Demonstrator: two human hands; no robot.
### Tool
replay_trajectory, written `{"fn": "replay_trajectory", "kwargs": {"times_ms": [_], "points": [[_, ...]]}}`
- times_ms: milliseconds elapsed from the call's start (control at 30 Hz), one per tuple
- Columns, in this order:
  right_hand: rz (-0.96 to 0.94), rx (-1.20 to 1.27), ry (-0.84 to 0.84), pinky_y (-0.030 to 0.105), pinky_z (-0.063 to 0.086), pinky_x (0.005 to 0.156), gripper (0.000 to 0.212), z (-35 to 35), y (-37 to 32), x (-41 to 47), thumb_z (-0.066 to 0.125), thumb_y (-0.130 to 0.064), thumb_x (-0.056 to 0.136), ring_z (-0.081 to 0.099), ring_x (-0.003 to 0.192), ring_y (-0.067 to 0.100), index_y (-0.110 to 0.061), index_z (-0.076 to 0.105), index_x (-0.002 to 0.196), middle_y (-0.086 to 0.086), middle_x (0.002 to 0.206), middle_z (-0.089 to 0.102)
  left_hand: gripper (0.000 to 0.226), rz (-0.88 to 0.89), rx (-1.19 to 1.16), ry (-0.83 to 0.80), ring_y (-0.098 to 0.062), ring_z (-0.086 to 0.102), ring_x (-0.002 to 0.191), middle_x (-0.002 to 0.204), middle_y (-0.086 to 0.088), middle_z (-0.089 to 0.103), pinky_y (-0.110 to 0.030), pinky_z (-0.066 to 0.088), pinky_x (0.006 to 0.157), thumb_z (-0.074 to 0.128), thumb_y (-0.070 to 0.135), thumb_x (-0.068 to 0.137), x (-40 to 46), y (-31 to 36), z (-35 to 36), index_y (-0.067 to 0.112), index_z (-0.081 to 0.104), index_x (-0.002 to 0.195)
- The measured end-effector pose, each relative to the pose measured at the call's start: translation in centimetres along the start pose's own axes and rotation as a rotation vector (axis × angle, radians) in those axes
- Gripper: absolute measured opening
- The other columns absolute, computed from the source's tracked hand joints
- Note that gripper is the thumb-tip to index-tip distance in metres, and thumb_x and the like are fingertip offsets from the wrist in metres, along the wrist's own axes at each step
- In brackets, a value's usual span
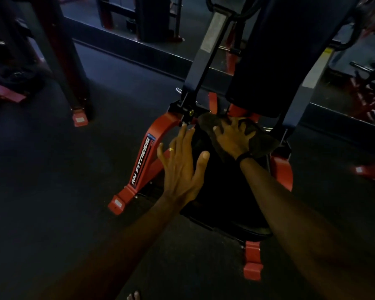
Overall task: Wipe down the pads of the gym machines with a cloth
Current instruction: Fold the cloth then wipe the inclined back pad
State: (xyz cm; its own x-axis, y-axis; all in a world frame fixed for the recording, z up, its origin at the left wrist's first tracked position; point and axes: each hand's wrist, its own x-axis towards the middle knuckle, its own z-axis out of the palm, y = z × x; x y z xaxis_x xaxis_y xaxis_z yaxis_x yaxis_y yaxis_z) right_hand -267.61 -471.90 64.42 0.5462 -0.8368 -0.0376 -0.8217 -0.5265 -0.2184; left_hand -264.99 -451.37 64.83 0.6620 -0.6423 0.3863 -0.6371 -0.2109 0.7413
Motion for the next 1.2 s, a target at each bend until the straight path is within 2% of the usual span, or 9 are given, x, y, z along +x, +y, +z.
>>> {"fn": "replay_trajectory", "kwargs": {"times_ms": [133,233,367,467,633,800,933,1067,1200], "points": [[-0.367,0.094,-0.025,0.069,0.009,0.115,0.047,-0.8,0.1,-11.3,0.030,-0.057,0.101,0.024,0.143,0.031,-0.044,0.036,0.146,-0.001,0.157,0.029,0.073,-0.014,-0.081,0.043,-0.016,0.023,0.151,0.164,-0.001,0.027,-0.045,-0.008,0.122,0.017,0.070,0.097,-0.1,0.0,0.1,0.026,0.028,0.154],[-0.479,0.091,-0.020,0.066,0.012,0.117,0.055,-1.4,2.4,-17.6,0.022,-0.066,0.098,0.028,0.145,0.022,-0.047,0.034,0.148,-0.009,0.157,0.028,0.071,-0.004,-0.099,0.061,-0.018,0.024,0.151,0.163,-0.005,0.030,-0.052,-0.003,0.123,0.022,0.065,0.098,-0.3,-0.2,0.1,0.021,0.028,0.154],[-0.347,0.151,0.046,0.067,0.018,0.115,0.062,-1.9,7.3,-15.3,0.027,-0.070,0.095,0.031,0.143,0.021,-0.037,0.050,0.142,-0.010,0.150,0.036,0.069,0.002,-0.107,0.076,-0.017,0.024,0.150,0.160,-0.009,0.034,-0.062,0.006,0.119,0.029,0.058,0.099,-0.3,-0.2,0.3,0.015,0.031,0.152],[-0.145,0.187,-0.037,0.065,0.022,0.115,0.062,-2.4,9.7,-7.6,0.032,-0.071,0.095,0.025,0.146,0.033,-0.039,0.040,0.147,0.000,0.158,0.026,0.065,0.025,-0.112,0.099,-0.014,0.024,0.149,0.159,-0.008,0.035,-0.064,0.008,0.119,0.033,0.056,0.099,-0.3,-0.4,0.4,0.017,0.032,0.150],[0.108,-0.052,0.053,0.064,0.027,0.109,0.048,-1.4,3.7,0.5,0.040,-0.054,0.101,0.032,0.135,0.044,-0.030,0.049,0.141,0.019,0.149,0.035,0.073,0.043,-0.124,0.114,-0.008,0.022,0.149,0.159,-0.006,0.034,-0.059,0.004,0.120,0.023,0.067,0.098,0.0,-0.5,0.6,0.017,0.033,0.150],[-0.265,-0.042,0.042,0.054,0.029,0.103,0.042,-0.2,-1.5,-6.3,0.041,-0.055,0.100,0.035,0.126,0.033,-0.038,0.051,0.138,0.007,0.135,0.043,0.080,0.015,-0.106,0.094,-0.012,0.022,0.151,0.159,-0.006,0.036,-0.058,0.004,0.121,0.019,0.071,0.097,-0.1,-0.6,0.4,0.013,0.038,0.149],[-0.474,0.003,0.136,0.047,0.036,0.092,0.040,-1.4,0.2,-15.7,0.035,-0.059,0.098,0.044,0.113,0.022,-0.045,0.048,0.133,-0.005,0.121,0.049,0.071,0.026,-0.107,0.135,-0.003,0.021,0.141,0.154,-0.011,0.041,-0.062,0.010,0.119,0.028,0.064,0.098,-0.4,-0.3,0.3,0.013,0.039,0.146],[-0.303,0.092,0.214,0.050,0.035,0.097,0.051,-1.7,6.2,-15.6,0.038,-0.067,0.093,0.047,0.118,0.024,-0.039,0.059,0.130,-0.005,0.122,0.051,0.069,0.021,-0.133,0.104,0.004,0.019,0.140,0.155,-0.007,0.038,-0.059,0.005,0.121,0.031,0.062,0.097,-0.3,-0.3,0.3,0.013,0.040,0.145],[0.013,0.122,0.040,0.062,0.024,0.108,0.054,-2.7,9.3,-6.5,0.043,-0.067,0.095,0.037,0.131,0.037,-0.035,0.049,0.139,0.010,0.137,0.043,0.081,0.052,-0.115,0.080,0.011,0.009,0.144,0.159,-0.006,0.033,-0.060,0.003,0.121,0.023,0.072,0.095,-0.1,-0.5,0.6,0.013,0.037,0.149]]}}
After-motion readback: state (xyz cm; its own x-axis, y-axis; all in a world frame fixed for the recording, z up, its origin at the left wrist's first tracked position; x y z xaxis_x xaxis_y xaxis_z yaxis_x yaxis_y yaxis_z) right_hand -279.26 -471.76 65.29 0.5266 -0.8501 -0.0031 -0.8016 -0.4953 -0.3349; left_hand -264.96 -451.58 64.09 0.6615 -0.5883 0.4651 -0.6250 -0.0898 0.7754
